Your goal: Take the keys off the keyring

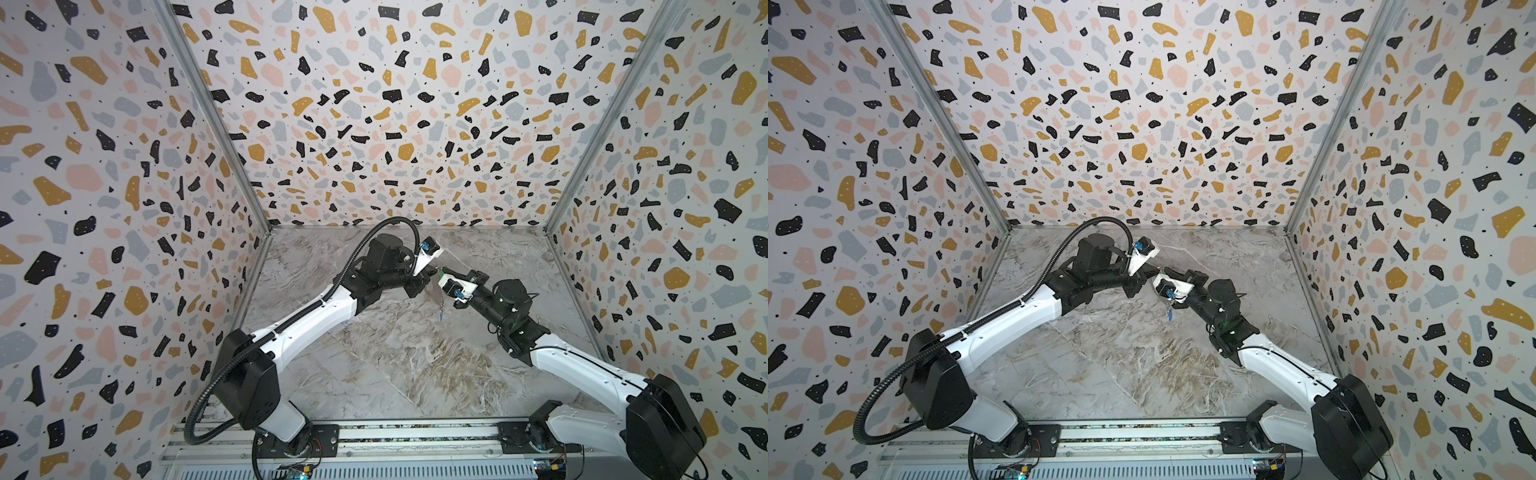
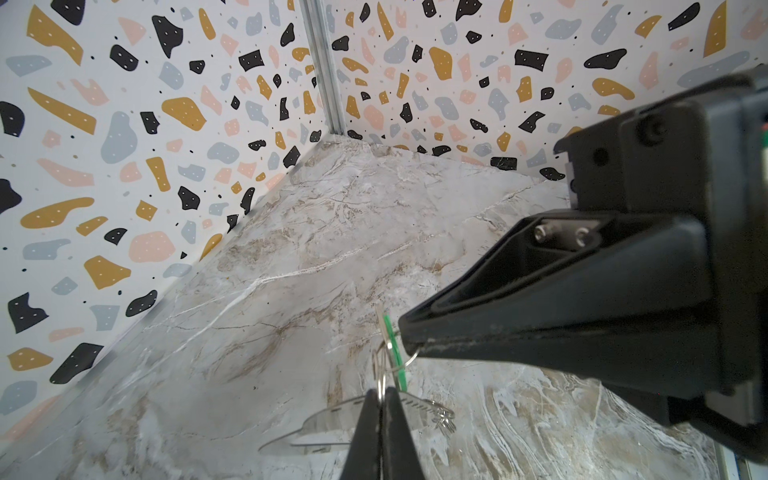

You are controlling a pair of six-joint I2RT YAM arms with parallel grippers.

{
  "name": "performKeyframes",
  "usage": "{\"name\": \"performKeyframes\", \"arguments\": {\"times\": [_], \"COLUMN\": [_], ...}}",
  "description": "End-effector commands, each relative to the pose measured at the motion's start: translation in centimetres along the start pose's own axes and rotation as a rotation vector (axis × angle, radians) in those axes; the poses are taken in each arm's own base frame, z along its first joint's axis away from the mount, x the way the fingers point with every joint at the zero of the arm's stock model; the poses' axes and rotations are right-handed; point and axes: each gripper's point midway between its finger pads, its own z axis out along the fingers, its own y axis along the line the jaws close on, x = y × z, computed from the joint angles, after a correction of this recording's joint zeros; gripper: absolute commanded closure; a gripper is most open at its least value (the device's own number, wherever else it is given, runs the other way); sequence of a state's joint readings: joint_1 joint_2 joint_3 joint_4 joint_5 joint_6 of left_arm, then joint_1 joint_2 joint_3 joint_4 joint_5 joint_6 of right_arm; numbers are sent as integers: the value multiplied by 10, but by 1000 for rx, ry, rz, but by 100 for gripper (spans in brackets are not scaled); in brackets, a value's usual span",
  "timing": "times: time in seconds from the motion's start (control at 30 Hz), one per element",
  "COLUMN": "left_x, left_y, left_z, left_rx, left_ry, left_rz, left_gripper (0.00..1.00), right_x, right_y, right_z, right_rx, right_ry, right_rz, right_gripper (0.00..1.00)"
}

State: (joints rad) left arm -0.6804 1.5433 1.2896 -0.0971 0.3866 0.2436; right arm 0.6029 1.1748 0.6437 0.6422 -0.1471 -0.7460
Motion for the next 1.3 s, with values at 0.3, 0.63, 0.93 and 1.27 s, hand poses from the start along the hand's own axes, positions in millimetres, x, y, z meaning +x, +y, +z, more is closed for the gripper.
{"name": "performKeyframes", "arguments": {"times": [0.3, 0.63, 0.93, 1.27], "left_x": [-12, -11, -13, 3], "left_y": [-5, 0, 0, -4], "left_z": [0, -1, -2, 1], "left_rx": [36, 12, 8, 19], "left_ry": [-5, 15, -18, -1], "left_rz": [41, 46, 47, 53], "left_gripper": [100, 100, 85, 80], "right_x": [-35, -34, -34, -35], "right_y": [-13, -9, -12, -10], "right_z": [-8, -7, -6, -5], "right_rx": [23, -16, -21, -46], "right_ry": [-117, -101, -93, -102], "right_rz": [-81, -133, -143, -133], "right_gripper": [100, 100, 100, 100]}}
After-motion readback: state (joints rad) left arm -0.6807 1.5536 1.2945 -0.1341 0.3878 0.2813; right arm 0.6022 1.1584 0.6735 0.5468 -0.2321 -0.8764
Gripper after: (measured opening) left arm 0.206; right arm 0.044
